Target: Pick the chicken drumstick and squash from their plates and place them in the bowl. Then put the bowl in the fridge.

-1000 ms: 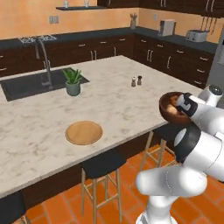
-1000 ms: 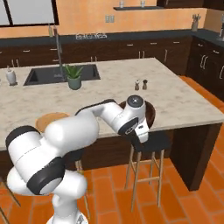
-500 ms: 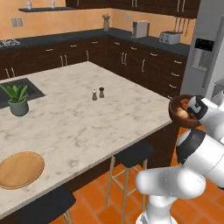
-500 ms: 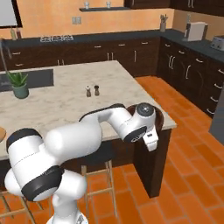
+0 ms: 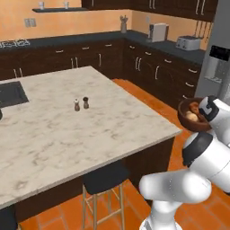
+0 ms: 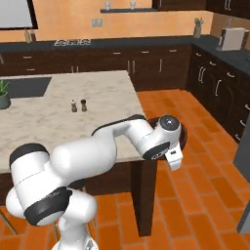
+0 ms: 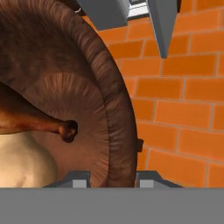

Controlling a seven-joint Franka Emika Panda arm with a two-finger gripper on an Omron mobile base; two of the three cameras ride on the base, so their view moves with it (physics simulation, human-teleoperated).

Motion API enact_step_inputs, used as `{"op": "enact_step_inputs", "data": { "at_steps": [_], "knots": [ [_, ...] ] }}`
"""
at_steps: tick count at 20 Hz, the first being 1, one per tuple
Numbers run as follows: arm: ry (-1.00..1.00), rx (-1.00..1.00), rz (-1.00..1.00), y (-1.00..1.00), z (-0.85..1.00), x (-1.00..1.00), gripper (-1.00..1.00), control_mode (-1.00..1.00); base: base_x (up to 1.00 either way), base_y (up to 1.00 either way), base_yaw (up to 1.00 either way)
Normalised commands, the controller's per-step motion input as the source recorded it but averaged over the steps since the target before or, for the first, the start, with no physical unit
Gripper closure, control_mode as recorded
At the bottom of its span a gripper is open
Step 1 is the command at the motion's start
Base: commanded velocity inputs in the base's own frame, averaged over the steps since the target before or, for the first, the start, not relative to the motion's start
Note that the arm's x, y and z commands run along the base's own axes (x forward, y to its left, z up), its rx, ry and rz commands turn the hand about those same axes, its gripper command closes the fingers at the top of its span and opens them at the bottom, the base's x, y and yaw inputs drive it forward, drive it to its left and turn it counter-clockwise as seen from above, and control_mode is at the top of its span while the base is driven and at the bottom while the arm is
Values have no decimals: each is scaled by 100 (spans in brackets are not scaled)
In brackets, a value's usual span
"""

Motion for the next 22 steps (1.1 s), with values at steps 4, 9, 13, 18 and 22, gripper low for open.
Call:
{"op": "enact_step_inputs", "data": {
  "at_steps": [4, 9, 13, 18, 22],
  "knots": [
    [0, 0, 0, 0, 0, 0, 100, 100, 0, -100, 36],
    [0, 0, 0, 0, 0, 0, 100, 100, 10, -100, 36],
    [0, 0, 0, 0, 0, 0, 100, 100, 38, -81, 45],
    [0, 0, 0, 0, 0, 0, 100, 100, 31, -60, 48],
    [0, 0, 0, 0, 0, 0, 100, 100, 52, -56, 15]
  ]
}}
